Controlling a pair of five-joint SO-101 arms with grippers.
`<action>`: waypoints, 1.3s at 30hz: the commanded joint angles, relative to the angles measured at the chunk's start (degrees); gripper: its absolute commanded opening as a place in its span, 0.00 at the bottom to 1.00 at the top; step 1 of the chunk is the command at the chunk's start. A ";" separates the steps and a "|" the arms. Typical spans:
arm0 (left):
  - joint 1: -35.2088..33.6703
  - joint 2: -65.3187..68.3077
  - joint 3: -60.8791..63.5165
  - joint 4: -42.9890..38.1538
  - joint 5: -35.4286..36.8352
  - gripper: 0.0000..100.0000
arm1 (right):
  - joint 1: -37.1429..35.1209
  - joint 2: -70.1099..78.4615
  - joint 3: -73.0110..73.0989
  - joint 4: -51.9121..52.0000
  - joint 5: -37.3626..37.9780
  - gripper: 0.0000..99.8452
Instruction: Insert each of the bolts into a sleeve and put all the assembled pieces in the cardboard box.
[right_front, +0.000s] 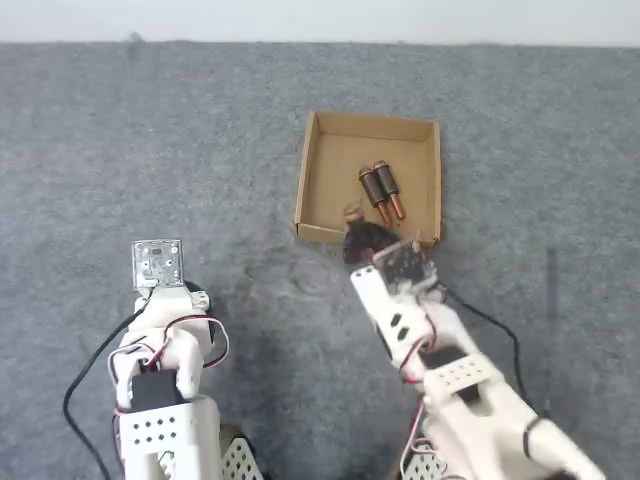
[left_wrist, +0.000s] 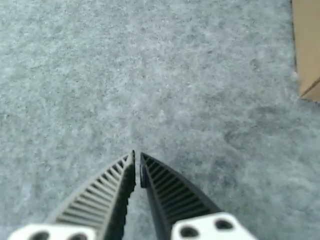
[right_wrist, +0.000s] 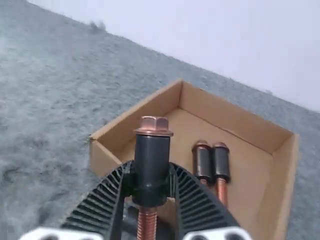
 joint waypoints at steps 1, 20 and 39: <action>-0.09 -0.70 -0.66 0.26 -0.53 0.01 | 2.24 -7.96 -11.87 19.12 0.26 0.01; -0.18 -0.70 -0.66 0.26 -0.53 0.01 | 3.74 -2.59 -41.05 54.20 0.44 0.01; -0.18 -0.70 -0.66 0.26 -0.53 0.01 | 12.97 37.76 -70.33 57.54 0.44 0.01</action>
